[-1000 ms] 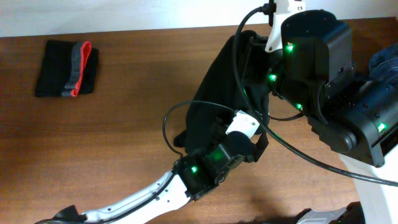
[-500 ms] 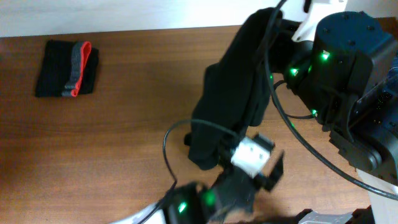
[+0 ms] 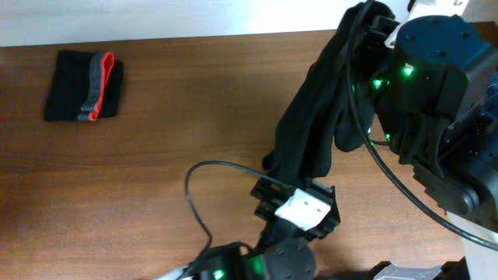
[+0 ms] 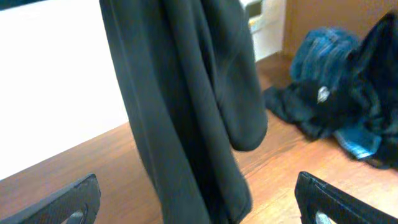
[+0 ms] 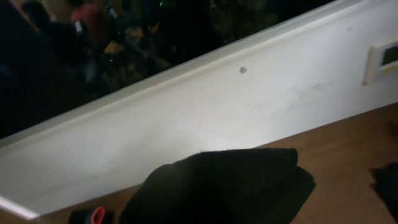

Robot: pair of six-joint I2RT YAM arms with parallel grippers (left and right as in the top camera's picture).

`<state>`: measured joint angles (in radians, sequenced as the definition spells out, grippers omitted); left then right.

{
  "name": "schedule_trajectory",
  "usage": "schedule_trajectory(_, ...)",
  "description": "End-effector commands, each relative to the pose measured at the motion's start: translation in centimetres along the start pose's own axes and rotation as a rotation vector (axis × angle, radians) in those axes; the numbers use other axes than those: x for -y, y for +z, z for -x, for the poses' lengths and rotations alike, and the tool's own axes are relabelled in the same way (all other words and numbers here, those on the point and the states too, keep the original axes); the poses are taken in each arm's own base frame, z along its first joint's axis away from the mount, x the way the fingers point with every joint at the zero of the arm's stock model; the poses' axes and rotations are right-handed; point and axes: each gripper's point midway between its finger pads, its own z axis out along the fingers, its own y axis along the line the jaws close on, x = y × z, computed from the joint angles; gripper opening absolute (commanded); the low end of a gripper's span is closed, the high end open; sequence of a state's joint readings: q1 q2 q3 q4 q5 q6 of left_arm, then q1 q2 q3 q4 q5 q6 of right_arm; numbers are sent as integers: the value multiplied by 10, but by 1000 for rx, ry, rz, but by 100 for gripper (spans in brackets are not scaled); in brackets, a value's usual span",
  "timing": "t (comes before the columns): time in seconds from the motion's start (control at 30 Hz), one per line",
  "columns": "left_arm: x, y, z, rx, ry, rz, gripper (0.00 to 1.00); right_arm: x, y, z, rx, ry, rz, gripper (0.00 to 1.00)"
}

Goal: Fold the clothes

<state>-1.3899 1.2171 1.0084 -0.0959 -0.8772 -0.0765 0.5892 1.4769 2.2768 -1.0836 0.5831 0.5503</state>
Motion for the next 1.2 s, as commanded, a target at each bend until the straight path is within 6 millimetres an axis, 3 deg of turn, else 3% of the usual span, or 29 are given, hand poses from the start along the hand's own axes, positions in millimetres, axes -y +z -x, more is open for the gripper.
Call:
schedule_trajectory(0.0,9,15,-11,-17,36,36,100,22,-25,29,107,76,-64,4)
schedule_trajectory(0.2,39,41,-13,43,-44,32,100,33,-24,24,106,85,-125,4)
schedule_trajectory(0.43,72,67,-6,180,-211,12,100,9,-9,8,31,76,-32,4)
schedule_trajectory(0.53,92,74,-7,222,-250,-57,99,5,-8,6,17,60,-13,4)
schedule_trajectory(0.6,93,81,-13,225,-253,-48,99,6,-10,7,20,34,-10,4)
schedule_trajectory(0.7,74,93,-25,201,-232,45,98,8,-15,8,17,29,-6,4)
schedule_trajectory(0.97,-9,132,-46,129,-193,288,98,2,-44,9,-29,72,127,4)
schedule_trajectory(1.17,-42,143,-49,118,-165,367,89,10,-54,6,-49,109,123,4)
